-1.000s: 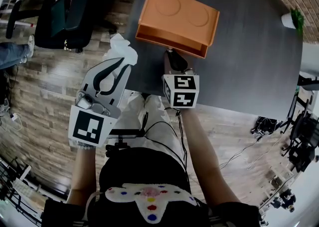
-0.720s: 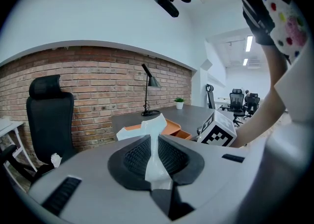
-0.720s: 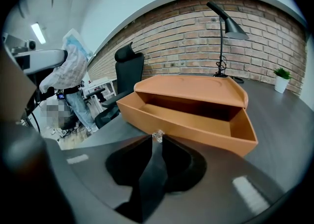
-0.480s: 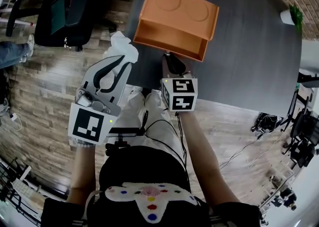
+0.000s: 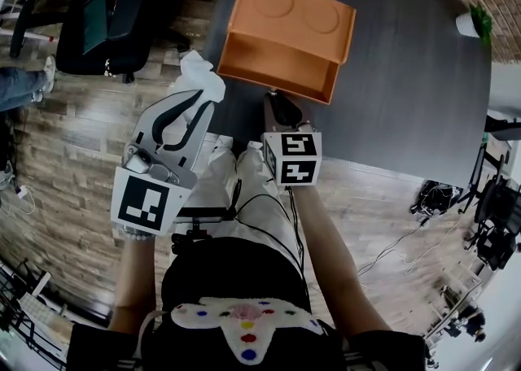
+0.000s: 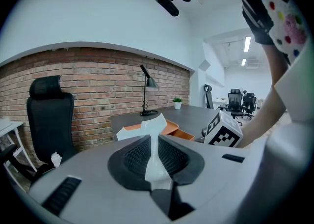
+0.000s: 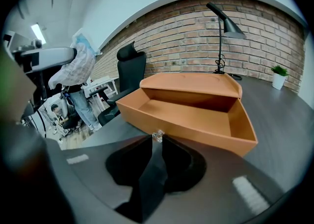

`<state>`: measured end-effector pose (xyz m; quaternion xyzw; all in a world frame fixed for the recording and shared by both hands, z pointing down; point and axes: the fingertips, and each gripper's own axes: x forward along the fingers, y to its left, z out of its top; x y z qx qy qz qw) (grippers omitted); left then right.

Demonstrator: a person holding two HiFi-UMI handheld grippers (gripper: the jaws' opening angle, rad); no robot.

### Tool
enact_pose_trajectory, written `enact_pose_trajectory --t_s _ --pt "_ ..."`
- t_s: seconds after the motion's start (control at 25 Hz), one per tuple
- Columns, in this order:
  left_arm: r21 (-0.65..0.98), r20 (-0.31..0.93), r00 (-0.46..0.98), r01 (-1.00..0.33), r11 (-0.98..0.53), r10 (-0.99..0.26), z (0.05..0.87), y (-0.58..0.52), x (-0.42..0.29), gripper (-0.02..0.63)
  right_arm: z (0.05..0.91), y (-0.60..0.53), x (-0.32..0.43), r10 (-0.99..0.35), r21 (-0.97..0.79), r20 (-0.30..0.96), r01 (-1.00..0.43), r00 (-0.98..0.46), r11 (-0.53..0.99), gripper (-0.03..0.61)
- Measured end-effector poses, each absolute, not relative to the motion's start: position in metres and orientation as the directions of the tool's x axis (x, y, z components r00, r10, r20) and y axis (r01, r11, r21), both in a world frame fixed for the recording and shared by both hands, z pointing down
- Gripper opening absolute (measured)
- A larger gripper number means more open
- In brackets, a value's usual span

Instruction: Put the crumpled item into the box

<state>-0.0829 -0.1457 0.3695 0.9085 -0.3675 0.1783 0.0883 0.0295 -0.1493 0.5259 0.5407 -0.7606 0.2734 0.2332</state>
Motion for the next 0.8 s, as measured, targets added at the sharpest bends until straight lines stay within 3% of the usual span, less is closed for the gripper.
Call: enact_pose_trajectory --t_s 0.8 --pt "0.011 0.381 0.666 -0.697 -0.717 -0.641 0.362 -0.134 -0.085 0.046 0.523 -0.133 0.032 -0.699 -0.223 0.627 -0.940 -0.342 0.259 0.075"
